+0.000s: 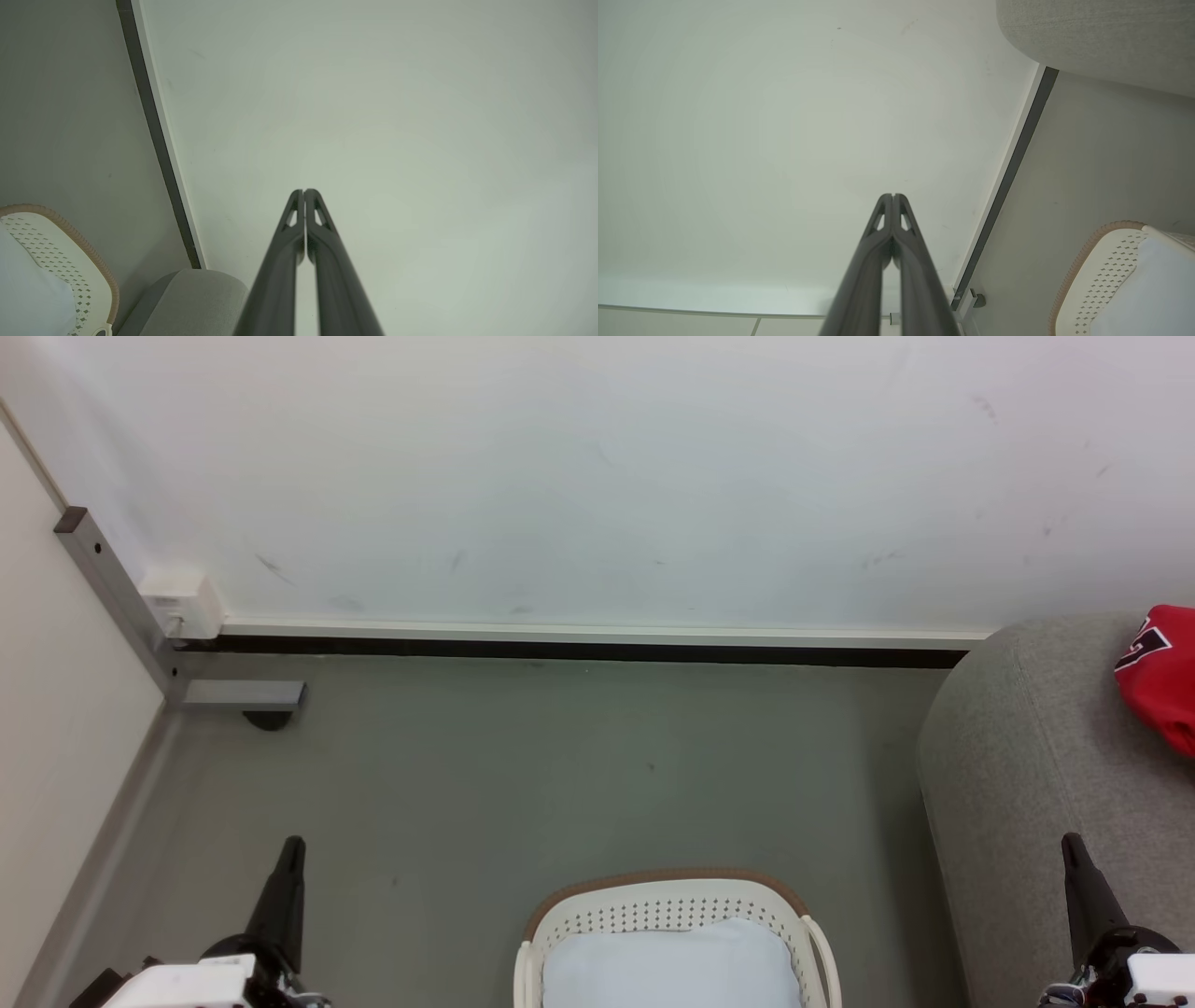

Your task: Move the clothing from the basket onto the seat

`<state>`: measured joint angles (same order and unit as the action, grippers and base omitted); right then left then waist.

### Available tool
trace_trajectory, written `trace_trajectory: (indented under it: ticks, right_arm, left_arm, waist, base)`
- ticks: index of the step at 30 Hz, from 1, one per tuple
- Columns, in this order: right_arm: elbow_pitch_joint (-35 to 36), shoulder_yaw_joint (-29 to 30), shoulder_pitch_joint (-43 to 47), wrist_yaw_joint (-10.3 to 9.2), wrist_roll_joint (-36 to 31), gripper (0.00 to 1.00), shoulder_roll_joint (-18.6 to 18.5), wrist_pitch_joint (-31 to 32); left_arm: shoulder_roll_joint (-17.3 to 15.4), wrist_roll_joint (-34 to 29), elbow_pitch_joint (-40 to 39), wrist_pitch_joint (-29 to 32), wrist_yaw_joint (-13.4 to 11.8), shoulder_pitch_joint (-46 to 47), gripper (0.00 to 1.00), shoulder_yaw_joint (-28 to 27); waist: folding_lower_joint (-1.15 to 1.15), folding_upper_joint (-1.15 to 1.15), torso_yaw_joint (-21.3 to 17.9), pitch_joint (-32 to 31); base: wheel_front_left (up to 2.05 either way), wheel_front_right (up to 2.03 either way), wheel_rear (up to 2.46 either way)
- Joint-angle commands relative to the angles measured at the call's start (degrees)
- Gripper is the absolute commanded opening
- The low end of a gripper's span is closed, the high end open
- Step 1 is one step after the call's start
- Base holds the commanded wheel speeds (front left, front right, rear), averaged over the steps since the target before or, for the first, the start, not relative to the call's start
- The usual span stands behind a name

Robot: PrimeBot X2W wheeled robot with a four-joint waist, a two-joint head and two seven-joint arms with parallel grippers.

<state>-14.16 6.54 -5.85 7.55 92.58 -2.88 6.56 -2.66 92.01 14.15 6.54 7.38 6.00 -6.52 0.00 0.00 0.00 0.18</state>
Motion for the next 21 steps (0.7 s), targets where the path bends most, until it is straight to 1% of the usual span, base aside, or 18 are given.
trace_trajectory:
  ticks: [1, 21]
  right_arm:
    - [0.27, 0.25, -0.73, -0.12, -0.41, 0.00, 0.01, 0.21]
    - [0.27, 0.25, -0.73, -0.12, -0.42, 0.00, 0.01, 0.21]
  left_arm:
    - [-0.41, 0.77, -0.19, 0.18, 0.27, 0.49, 0.00, -0.08]
    - [-0.41, 0.77, -0.19, 0.18, 0.27, 0.49, 0.00, -0.08]
  waist:
    - [0.00, 0.00, 0.00, 0.00]
    - [0.00, 0.00, 0.00, 0.00]
  base:
    - [0.00, 0.00, 0.00]
    - [0.00, 0.00, 0.00]
